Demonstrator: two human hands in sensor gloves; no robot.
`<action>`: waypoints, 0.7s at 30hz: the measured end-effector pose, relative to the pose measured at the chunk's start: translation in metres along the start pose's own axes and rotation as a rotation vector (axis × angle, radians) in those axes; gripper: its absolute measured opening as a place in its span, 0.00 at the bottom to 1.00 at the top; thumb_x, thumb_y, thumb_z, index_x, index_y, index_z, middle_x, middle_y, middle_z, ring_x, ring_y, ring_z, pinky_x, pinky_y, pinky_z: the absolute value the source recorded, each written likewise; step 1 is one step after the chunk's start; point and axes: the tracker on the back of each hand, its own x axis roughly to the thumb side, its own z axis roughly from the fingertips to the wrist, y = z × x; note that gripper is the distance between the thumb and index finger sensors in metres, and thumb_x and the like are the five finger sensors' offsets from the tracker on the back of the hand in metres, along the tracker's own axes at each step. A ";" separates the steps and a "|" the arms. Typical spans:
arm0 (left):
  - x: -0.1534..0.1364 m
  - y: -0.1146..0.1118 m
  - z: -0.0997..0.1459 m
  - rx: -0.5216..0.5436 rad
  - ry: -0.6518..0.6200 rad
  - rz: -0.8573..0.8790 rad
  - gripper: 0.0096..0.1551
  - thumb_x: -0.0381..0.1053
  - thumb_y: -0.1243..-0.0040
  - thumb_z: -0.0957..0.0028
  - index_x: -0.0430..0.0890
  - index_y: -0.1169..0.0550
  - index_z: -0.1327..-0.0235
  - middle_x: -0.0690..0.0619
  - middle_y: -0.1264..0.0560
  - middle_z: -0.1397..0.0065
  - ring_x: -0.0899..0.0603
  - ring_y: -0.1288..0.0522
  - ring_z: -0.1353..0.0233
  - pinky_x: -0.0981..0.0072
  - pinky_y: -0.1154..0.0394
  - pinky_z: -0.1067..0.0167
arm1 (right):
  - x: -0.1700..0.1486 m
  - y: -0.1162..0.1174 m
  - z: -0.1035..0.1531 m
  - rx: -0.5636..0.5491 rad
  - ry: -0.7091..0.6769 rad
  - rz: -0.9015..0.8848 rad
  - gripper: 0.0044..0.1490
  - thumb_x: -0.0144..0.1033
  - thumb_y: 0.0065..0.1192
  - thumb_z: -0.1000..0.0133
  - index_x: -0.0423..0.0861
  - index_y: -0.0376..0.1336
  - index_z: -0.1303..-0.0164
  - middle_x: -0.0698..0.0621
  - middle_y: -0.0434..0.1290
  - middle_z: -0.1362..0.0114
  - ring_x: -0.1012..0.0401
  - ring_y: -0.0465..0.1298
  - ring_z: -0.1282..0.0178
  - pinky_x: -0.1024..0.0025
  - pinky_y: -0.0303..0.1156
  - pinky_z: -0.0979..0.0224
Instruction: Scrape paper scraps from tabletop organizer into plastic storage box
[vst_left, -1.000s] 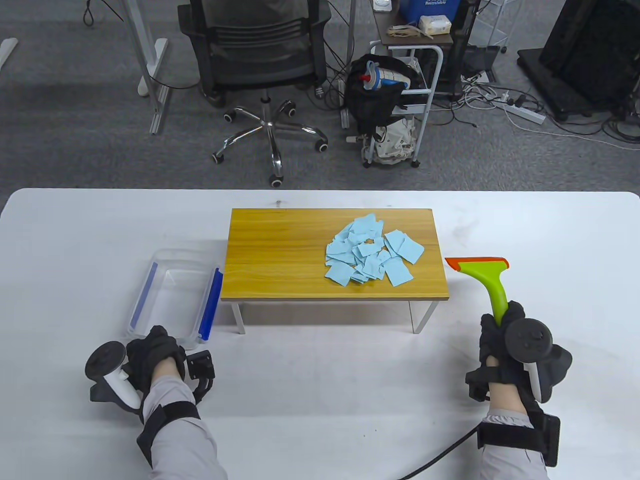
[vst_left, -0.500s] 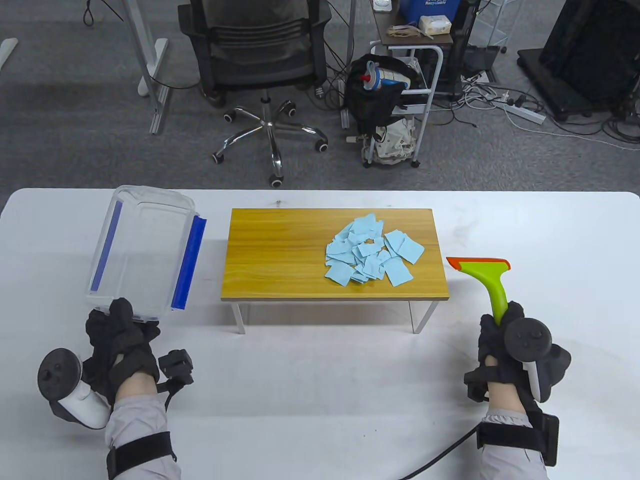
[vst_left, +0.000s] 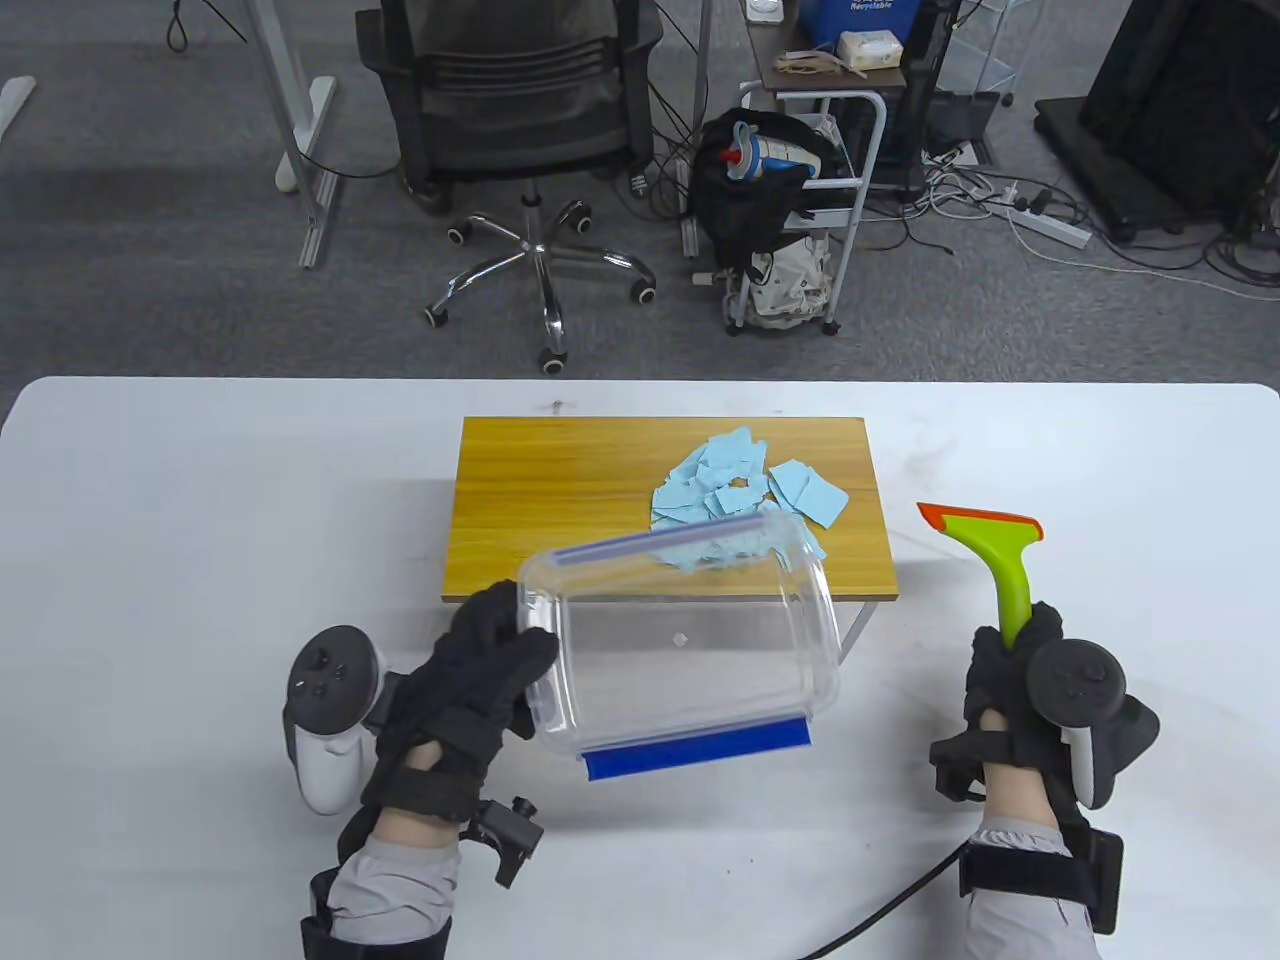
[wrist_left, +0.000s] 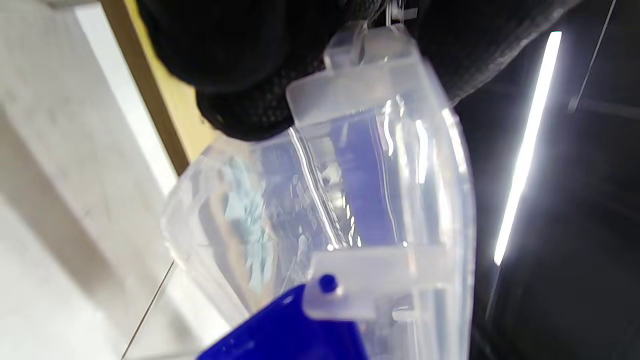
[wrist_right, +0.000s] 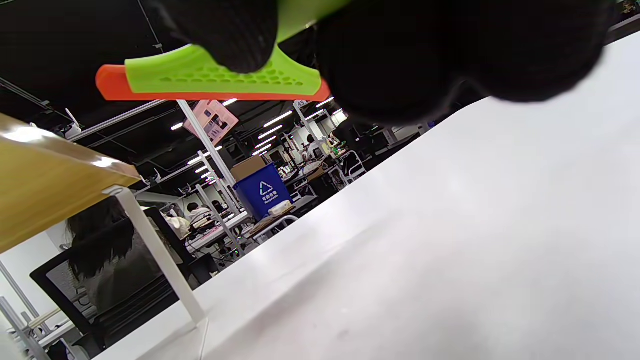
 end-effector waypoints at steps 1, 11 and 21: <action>-0.002 -0.006 -0.003 -0.025 0.009 -0.010 0.42 0.58 0.33 0.38 0.38 0.41 0.25 0.38 0.25 0.42 0.42 0.17 0.57 0.65 0.18 0.63 | 0.000 0.000 0.000 0.000 0.000 -0.003 0.41 0.41 0.64 0.44 0.34 0.52 0.29 0.38 0.71 0.40 0.50 0.81 0.59 0.49 0.79 0.55; -0.060 -0.046 -0.029 -0.121 0.238 -0.003 0.42 0.56 0.27 0.43 0.34 0.36 0.32 0.37 0.21 0.42 0.38 0.15 0.57 0.60 0.16 0.62 | -0.001 0.001 0.000 0.008 0.001 -0.054 0.42 0.40 0.62 0.44 0.33 0.50 0.29 0.36 0.69 0.39 0.49 0.80 0.57 0.47 0.78 0.53; -0.125 -0.047 -0.037 -0.122 0.356 0.067 0.42 0.57 0.31 0.40 0.35 0.40 0.30 0.38 0.26 0.41 0.39 0.18 0.53 0.61 0.18 0.59 | 0.018 -0.011 0.003 0.031 -0.128 -0.299 0.45 0.32 0.58 0.44 0.31 0.42 0.26 0.30 0.62 0.34 0.42 0.76 0.50 0.40 0.75 0.48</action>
